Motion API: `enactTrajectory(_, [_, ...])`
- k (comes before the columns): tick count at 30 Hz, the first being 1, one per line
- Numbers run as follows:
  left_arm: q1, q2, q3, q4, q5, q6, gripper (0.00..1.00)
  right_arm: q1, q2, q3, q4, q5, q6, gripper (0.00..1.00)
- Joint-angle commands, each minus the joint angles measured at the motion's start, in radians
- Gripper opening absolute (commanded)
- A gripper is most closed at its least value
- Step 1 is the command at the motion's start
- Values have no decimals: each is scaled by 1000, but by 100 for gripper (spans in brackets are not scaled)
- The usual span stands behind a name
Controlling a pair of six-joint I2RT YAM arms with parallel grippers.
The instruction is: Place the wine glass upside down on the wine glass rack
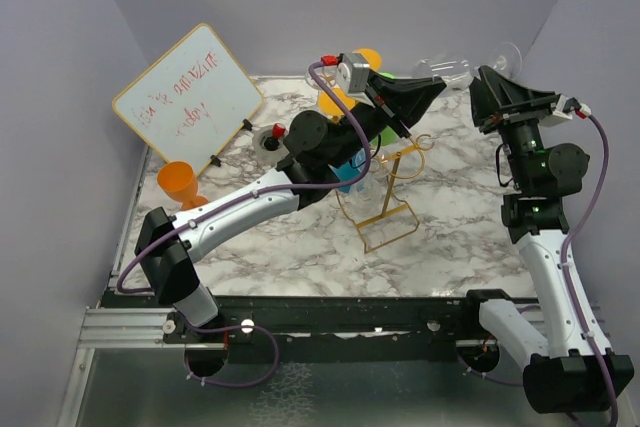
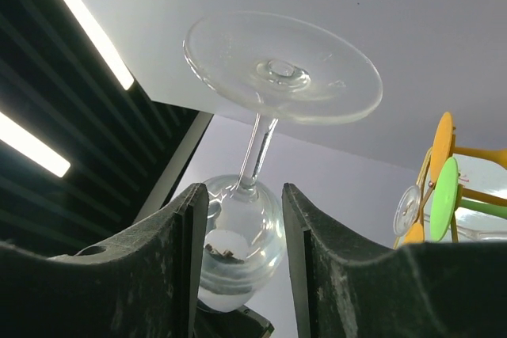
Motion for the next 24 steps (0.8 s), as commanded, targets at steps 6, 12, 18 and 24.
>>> enactTrajectory(6, [-9, 2, -15, 86, 60, 14, 0, -6, 28, 48, 24, -33, 21, 42])
enactTrajectory(12, [-10, 0, -30, 89, 69, 19, 0, -6, 43, 42, 61, -42, 36, 35])
enactTrajectory(18, [-10, -4, -52, 92, 72, 20, 0, -6, 48, 46, 71, -33, 17, 18])
enactTrajectory(24, [-10, -31, -89, 92, 20, 19, 19, -5, 53, 55, 71, -37, -43, 1])
